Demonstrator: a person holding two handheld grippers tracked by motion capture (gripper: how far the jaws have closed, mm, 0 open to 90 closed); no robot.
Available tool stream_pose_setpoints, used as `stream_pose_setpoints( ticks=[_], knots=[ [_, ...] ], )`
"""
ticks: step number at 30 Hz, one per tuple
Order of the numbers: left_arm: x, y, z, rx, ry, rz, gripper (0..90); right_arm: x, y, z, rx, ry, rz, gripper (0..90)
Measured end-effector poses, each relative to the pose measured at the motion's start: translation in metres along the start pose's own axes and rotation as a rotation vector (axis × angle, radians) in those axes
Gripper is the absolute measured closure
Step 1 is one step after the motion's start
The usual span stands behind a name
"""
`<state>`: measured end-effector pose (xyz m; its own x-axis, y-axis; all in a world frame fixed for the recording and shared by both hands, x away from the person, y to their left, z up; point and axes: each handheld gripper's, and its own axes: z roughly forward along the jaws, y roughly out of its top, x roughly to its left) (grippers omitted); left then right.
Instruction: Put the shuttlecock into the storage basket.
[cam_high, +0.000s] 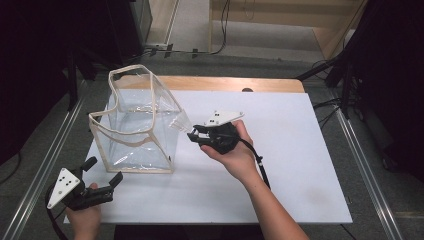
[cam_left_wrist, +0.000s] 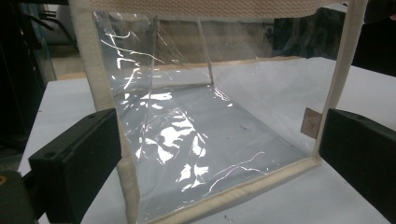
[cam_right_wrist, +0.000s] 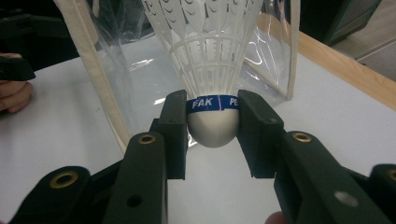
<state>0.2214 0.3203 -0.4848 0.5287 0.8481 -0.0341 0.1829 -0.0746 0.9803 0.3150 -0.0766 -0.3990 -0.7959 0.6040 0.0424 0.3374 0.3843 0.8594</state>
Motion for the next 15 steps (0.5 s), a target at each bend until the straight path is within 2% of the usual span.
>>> stream_pose_setpoints(
  ticks=[6,15],
  knots=[
    [0.0,0.0,0.0,0.0,0.0,-0.001,0.0,0.002,0.007,-0.002,-0.009,0.004,-0.018,63.0],
    [0.0,0.0,0.0,0.0,-0.001,-0.001,0.0,0.005,0.017,-0.004,-0.024,0.011,-0.019,63.1]
  ],
)
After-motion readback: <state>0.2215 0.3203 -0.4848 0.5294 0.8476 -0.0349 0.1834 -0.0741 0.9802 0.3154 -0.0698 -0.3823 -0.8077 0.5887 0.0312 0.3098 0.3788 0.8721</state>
